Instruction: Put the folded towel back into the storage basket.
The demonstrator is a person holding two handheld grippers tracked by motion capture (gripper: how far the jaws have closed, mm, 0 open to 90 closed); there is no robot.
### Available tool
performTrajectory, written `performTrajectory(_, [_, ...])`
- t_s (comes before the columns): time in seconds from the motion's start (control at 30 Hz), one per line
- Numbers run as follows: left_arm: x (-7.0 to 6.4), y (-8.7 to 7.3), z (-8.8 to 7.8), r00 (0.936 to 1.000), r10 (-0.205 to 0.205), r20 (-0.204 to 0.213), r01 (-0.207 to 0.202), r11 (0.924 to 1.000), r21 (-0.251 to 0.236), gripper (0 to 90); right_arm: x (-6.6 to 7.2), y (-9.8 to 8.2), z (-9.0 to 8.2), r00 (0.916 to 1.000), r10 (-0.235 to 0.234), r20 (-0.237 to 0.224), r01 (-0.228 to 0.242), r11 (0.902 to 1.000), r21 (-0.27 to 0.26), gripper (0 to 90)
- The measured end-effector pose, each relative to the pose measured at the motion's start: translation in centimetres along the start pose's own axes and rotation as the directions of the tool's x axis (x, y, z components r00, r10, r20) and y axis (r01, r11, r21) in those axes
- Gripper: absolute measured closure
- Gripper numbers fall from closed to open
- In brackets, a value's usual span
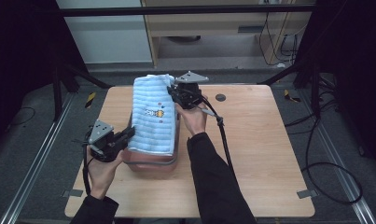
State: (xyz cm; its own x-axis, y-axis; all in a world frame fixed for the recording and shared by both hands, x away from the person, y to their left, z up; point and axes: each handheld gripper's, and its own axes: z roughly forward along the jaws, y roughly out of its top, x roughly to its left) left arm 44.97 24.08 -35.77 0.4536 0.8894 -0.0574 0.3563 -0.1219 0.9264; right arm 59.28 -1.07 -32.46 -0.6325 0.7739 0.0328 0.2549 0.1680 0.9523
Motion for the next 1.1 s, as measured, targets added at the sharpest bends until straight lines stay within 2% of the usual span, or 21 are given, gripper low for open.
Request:
performTrajectory(0.27, [0.9,-1.1,1.0,0.9998,0.000,-0.020,0.001,0.9994,0.035,86.5,0.2,-0.9,1.5,1.0000,-0.003,-0.002,0.003,0.9997,0.026,84.0])
performTrajectory(0.8, [1.0,-2.6,2.0,0.9989,0.032,-0.036,-0.028,0.9946,0.100,86.5,0.0,-3.7,3.0,0.9996,0.027,-0.003,-0.026,0.9964,0.080,84.0])
performTrajectory(1.0, [1.0,-3.2,2.3,0.9990,0.030,-0.034,-0.025,0.9919,0.125,86.5,0.0,-4.5,3.5,0.9996,0.027,-0.001,-0.027,0.9947,0.099,84.0])
performTrajectory(1.1, [0.8,-3.5,2.4,0.9995,0.013,-0.027,-0.009,0.9900,0.141,86.5,0.1,-4.9,3.7,0.9998,0.021,-0.001,-0.021,0.9940,0.108,84.0])
